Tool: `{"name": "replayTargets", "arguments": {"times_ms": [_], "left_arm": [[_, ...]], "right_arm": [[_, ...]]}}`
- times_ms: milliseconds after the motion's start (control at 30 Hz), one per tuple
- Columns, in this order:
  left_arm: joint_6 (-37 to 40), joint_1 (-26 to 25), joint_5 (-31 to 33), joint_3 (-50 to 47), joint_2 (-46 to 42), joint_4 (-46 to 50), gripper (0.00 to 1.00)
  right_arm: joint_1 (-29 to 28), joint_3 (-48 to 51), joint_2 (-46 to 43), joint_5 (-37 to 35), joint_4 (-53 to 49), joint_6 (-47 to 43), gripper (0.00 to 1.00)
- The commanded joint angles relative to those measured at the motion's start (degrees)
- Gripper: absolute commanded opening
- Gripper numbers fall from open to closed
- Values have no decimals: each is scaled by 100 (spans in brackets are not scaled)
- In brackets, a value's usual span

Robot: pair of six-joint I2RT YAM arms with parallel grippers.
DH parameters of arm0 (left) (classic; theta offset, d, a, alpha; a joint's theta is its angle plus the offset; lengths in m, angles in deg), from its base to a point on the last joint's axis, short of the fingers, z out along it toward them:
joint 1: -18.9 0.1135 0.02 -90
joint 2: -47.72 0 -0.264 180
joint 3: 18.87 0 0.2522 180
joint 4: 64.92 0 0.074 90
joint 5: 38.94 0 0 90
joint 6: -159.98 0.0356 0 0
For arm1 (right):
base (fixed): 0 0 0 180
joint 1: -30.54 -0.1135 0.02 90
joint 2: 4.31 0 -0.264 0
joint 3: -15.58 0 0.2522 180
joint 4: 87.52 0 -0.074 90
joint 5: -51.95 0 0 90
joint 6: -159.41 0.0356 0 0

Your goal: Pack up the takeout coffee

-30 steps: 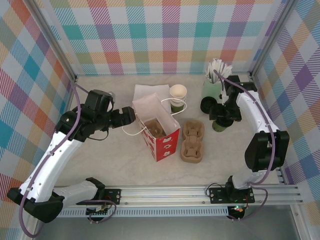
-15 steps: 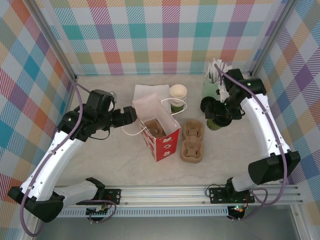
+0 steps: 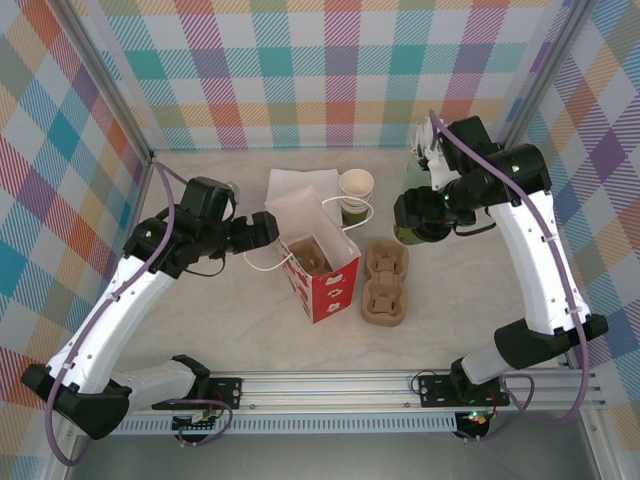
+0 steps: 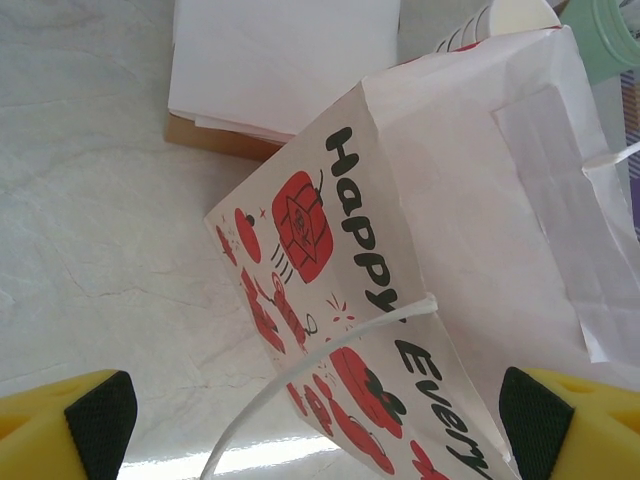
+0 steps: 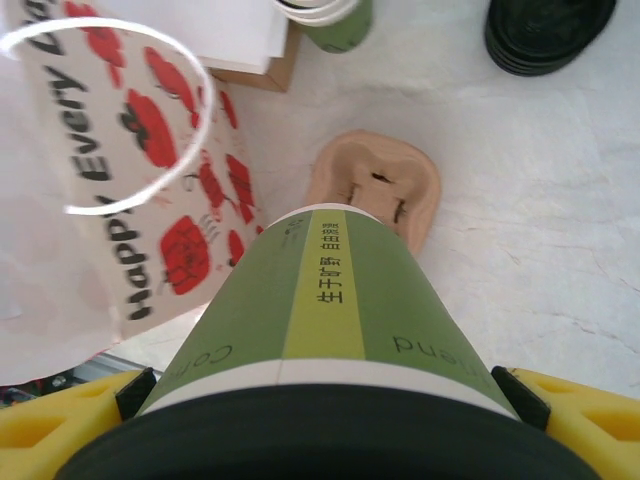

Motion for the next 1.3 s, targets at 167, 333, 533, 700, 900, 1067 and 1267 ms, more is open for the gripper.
{"name": "replayTargets", "arguments": {"times_ms": [167,333,533,700,900,1067,1267], "left_arm": [[-176,73,-291,-159,176,-337,93],[-310,67,-548,-287,276,-512,89],[-460,54,-918,-433,334,-730,85],[-580,2,-1066,-529,323,-850,82],[-619,-40,-1046,-636,259,-859,80],[-638,-48,-1012,-729,195,-850,80],[-659,-56,-959,-778,150,-833,78]], "right_arm": [[-942,-1073,513,164,-529,478,79],[-1419,-1651,806,236,-503,651,78],[-1936,-1868,1074,422,-193,857,78],[-2282,-1893,1366,433,-39,1041,78],[-2536,-1993,1728,164,-65,1193,77],[-2703,-2217,2040,-44,-206,1229,77],[-2826,-2326,2293,-40,-194,1265,77]]}}
